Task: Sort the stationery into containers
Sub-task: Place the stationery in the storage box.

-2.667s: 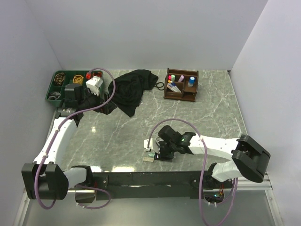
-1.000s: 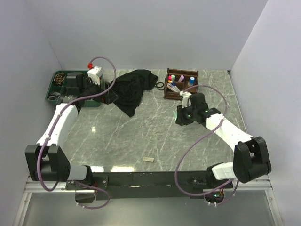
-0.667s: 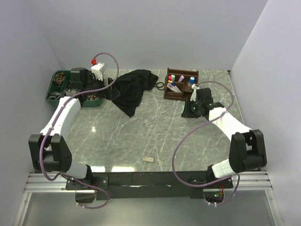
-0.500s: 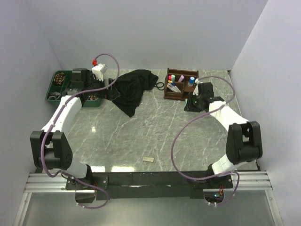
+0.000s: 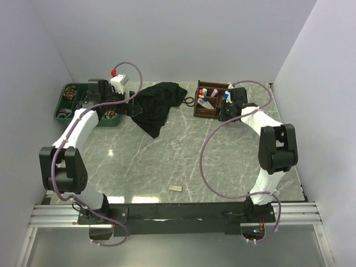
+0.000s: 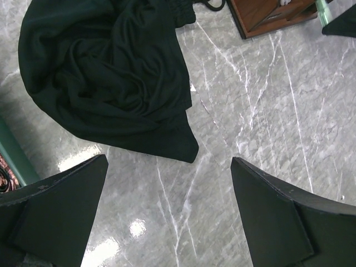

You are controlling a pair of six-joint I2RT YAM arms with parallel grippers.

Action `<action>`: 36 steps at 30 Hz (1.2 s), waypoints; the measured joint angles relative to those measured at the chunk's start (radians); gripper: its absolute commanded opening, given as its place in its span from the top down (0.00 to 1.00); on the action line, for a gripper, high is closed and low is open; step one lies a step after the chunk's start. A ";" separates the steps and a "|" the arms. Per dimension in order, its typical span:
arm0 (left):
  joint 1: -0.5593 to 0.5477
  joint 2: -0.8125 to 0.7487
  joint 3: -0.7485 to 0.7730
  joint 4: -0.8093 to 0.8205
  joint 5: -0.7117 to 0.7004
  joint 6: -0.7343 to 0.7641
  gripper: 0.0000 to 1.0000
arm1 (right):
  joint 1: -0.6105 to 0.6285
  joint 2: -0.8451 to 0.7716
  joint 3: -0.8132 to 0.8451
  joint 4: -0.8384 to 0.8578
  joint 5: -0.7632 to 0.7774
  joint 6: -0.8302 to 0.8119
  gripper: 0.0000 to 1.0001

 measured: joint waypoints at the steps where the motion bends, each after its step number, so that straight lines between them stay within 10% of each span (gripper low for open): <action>1: 0.000 0.006 0.004 0.000 -0.001 0.000 0.01 | 0.000 0.011 0.012 0.004 0.005 -0.004 1.00; 36: -0.058 0.054 0.035 -0.015 -0.030 0.021 0.00 | 0.057 0.161 0.144 0.076 0.140 -0.128 0.95</action>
